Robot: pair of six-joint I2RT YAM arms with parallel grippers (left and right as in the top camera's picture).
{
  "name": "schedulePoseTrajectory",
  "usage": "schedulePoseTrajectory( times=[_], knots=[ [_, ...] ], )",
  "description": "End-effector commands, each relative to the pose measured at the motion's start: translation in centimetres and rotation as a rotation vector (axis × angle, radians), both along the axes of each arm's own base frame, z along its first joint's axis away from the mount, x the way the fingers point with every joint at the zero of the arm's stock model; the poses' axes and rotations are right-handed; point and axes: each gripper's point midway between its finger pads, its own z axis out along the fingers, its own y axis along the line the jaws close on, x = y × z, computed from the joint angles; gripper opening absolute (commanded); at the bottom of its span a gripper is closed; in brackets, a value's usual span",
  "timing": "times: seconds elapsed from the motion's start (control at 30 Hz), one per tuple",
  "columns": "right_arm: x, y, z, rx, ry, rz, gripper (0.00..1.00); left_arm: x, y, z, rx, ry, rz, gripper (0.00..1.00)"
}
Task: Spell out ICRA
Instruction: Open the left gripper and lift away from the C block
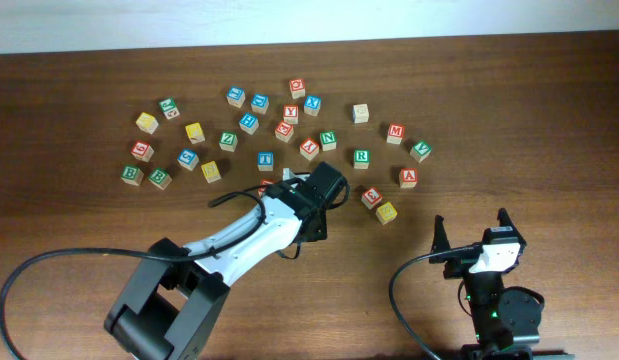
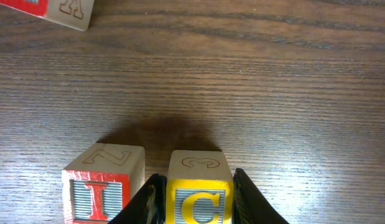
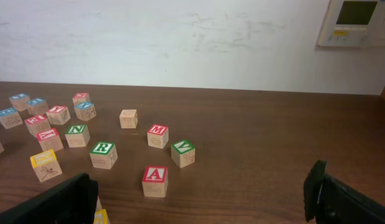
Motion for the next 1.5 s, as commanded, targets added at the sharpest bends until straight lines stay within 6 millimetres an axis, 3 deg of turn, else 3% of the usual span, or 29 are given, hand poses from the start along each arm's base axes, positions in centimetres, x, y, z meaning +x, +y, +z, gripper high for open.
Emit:
schedulePoseTrajectory(
  times=[0.0, 0.6, 1.13, 1.27, 1.47],
  knots=[
    [0.0, -0.2, -0.3, 0.003, 0.005, -0.009, 0.98, 0.3, 0.7, 0.1, 0.029, -0.022, 0.006, 0.26],
    [0.0, -0.2, -0.3, 0.004, 0.005, -0.01, 0.98, 0.1, 0.1, 0.0, 0.0, -0.003, -0.001, 0.33],
    [0.0, -0.2, -0.3, 0.003, 0.005, -0.01, 0.98, 0.7, -0.4, 1.3, -0.015, -0.021, -0.001, 0.36],
    [0.0, -0.2, -0.3, 0.004, 0.005, -0.009, 0.98, 1.1, -0.7, 3.4, -0.034, -0.045, 0.001, 0.36],
    [0.0, -0.2, -0.3, 0.003, 0.005, -0.01, 0.98, 2.7, 0.0, 10.1, -0.108, -0.149, 0.039, 0.4]
  ],
)
